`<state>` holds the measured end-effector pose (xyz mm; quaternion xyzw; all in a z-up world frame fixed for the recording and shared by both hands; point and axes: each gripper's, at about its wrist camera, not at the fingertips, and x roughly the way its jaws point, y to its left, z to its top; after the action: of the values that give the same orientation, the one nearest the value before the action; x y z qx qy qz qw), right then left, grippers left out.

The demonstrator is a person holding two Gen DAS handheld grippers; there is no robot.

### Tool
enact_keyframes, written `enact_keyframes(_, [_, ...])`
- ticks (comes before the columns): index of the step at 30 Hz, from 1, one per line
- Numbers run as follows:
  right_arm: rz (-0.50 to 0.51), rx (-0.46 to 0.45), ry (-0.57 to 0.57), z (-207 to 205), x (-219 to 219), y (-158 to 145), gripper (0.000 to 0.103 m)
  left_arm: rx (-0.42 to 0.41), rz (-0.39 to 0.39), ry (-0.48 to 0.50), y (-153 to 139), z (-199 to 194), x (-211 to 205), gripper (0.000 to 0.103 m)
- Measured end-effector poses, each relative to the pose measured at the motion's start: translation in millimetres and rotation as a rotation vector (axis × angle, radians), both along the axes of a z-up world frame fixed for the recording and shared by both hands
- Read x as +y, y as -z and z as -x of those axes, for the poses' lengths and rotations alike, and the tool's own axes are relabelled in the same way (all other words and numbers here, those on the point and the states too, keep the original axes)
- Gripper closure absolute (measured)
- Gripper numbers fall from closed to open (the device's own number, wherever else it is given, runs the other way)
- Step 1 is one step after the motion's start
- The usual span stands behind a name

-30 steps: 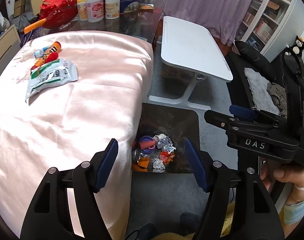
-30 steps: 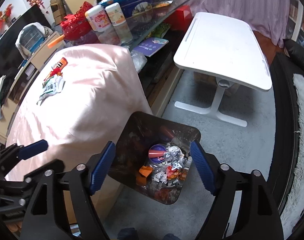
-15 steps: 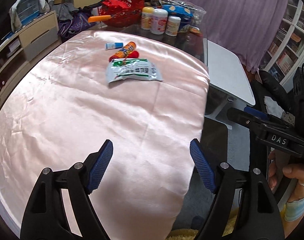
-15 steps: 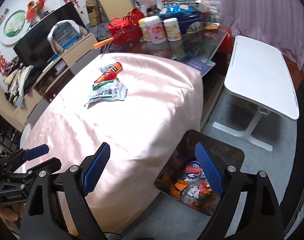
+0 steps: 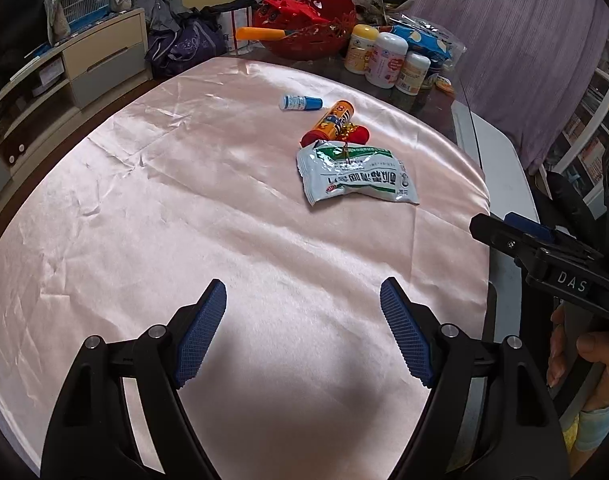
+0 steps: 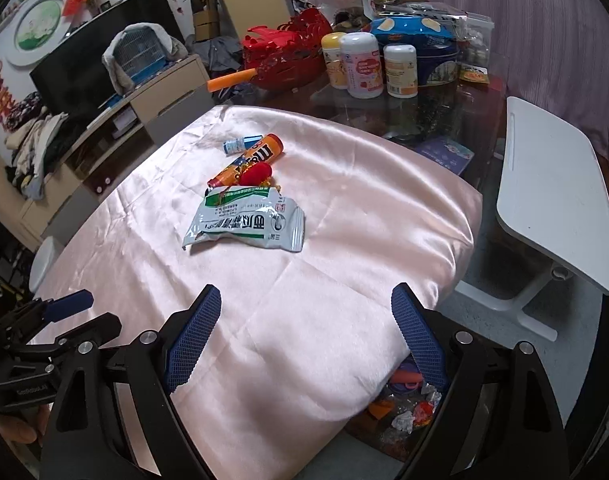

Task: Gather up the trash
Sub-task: 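Move both open tools back over the table toward the white-green packet, then grasp the white-green medicine packet with the left tool while the right tool grasps the red ornament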

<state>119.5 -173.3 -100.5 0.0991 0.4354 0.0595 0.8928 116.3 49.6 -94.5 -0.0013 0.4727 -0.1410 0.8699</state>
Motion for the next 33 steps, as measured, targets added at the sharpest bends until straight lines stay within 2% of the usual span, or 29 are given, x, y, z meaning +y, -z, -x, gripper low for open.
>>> enact_keyframes(2, [0.002, 0.0, -0.006, -14.2, 3.9, 1.7, 0.019, 0.004, 0.004, 0.0, 4.2, -11.8, 0.6, 0.028])
enact_keyframes(6, [0.002, -0.003, -0.03, -44.9, 9.8, 4.2, 0.035, 0.012, 0.016, 0.007, 11.5, -35.7, -1.6, 0.028])
enact_keyframes(11, [-0.047, -0.021, -0.073, -78.4, 20.0, 5.4, 0.044, 0.012, 0.019, 0.031, 19.5, -61.2, -13.4, 0.028])
enact_keyframes(14, [-0.034, -0.023, -0.089, -100.5, 27.8, 7.9, 0.051, -0.003, 0.014, 0.058, 22.4, -70.9, -23.9, 0.029])
enact_keyframes(18, [-0.058, -0.017, -0.115, -123.3, 39.0, 11.7, 0.053, -0.018, 0.015, 0.065, 24.8, -82.7, -31.1, 0.029])
enact_keyframes(21, [-0.026, 0.009, -0.135, -136.6, 50.3, 18.7, 0.054, -0.014, 0.008, 0.081, 29.5, -88.3, -36.2, 0.029])
enact_keyframes(23, [-0.012, 0.034, -0.138, -143.3, 52.7, 25.8, 0.058, -0.011, 0.008, 0.089, 32.7, -91.1, -39.0, 0.029])
enact_keyframes(26, [-0.005, 0.056, -0.144, -148.1, 50.9, 36.0, 0.069, -0.009, 0.008, 0.098, 36.7, -95.2, -42.3, 0.029])
enact_keyframes(30, [-0.006, 0.049, -0.138, -146.5, 42.8, 36.9, 0.069, -0.003, 0.01, 0.13, 41.2, -97.8, -50.2, 0.029])
enact_keyframes(31, [-0.007, 0.048, -0.132, -145.8, 39.5, 36.4, 0.069, -0.001, 0.009, 0.136, 42.4, -98.1, -52.3, 0.03])
enact_keyframes(33, [-0.039, 0.058, -0.135, -144.1, 33.1, 37.3, 0.07, -0.004, 0.006, 0.145, 43.6, -98.3, -56.6, 0.041])
